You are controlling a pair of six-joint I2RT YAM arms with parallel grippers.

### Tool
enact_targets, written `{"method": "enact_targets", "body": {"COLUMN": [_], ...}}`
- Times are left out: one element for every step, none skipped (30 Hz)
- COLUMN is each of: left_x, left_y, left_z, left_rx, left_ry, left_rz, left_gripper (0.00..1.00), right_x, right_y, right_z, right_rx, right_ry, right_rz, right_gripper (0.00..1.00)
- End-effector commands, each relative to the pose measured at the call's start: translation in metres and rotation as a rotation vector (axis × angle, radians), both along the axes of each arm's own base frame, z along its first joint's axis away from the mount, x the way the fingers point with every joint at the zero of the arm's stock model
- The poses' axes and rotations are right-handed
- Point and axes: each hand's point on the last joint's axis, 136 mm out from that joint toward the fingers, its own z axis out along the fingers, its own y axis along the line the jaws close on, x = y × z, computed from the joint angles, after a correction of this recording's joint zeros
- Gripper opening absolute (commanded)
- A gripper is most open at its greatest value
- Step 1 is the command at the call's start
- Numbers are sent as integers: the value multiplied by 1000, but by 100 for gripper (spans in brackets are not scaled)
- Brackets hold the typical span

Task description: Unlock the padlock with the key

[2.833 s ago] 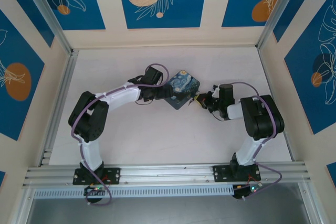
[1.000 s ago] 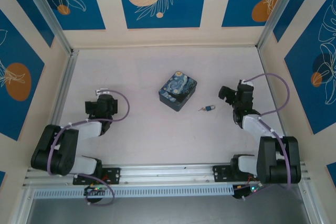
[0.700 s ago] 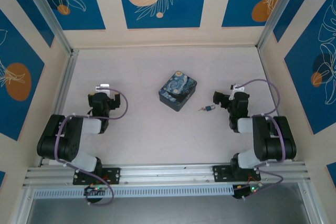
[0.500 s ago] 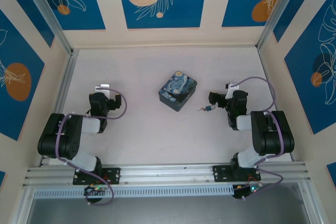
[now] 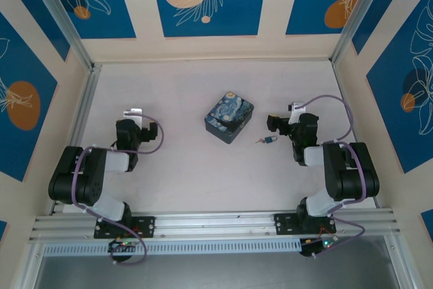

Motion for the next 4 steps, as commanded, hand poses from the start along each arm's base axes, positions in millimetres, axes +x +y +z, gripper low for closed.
{"method": "enact_targets", "body": {"left_x": [9,8,8,7], "left_y": [0,0,0,0], "left_z": [11,12,12,13], "left_rx": [-5,-5,-4,-4], "left_ry": [-40,-42,-45,-48], "left_rz": [-13,-14,-14,-14], "left_gripper": [100,100,100,100], "right_x": [4,4,3,3], "right_y": [1,1,1,1], "right_z": [9,10,10,10], "right_rx": [-9,-10,-11,-11], "right_ry": [-29,-32,-36,-37], "right_rz": [19,18,19,20], "right_gripper": [99,99,99,99]}}
